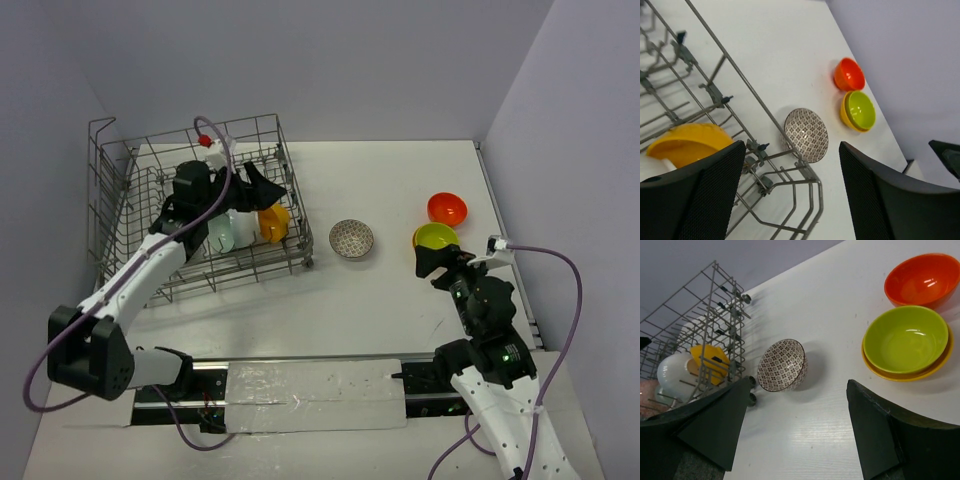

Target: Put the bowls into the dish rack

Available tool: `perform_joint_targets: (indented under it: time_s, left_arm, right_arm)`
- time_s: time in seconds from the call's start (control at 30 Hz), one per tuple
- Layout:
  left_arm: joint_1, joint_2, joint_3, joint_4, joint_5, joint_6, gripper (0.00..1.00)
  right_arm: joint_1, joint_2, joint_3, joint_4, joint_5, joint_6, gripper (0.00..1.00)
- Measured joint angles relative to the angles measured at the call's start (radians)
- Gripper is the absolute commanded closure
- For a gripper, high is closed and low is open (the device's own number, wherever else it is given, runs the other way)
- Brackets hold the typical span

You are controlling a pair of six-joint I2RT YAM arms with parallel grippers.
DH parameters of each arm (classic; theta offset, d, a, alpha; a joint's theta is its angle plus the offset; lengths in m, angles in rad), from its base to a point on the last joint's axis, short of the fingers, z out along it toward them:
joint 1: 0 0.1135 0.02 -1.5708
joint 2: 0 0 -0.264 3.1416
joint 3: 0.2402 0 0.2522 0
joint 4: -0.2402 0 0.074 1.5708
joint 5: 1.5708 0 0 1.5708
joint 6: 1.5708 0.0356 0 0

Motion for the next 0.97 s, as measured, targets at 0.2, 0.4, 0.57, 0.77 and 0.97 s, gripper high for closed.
perform_joint_targets:
  time_s: [0.2, 0.4, 0.57, 0.77, 0.97]
  left_arm:
    - [-0.007, -0.19, 0.088, -0.206, -0.238, 0.023, 0.01]
    - [-0.007, -0.416, 0.146, -0.42, -0.523, 0.058, 0.01]
    - [-0.006, -0.594, 0.171, -0.556, -0.694, 0.109, 0.01]
    - [-0.006, -0.704, 0.213, -0.665, -0.823, 0.161, 0.01]
    - [-0.005, -0.734, 0.213, -0.736, -0.873, 0.171, 0.01]
  right_arm:
    - [0.0, 0.004, 0.115, -0.036, 0.019, -0.026, 0.09]
    - [0.0, 0.008, 0.3, -0.082, 0.073, -0.079, 0.06]
    - [0.0, -0.015, 0.381, -0.084, 0.135, -0.149, 0.08]
    - [0.0, -0.02, 0.393, -0.085, 0.162, -0.206, 0.08]
    - [0.0, 0.01, 0.406, -0.071, 0.133, -0.215, 0.08]
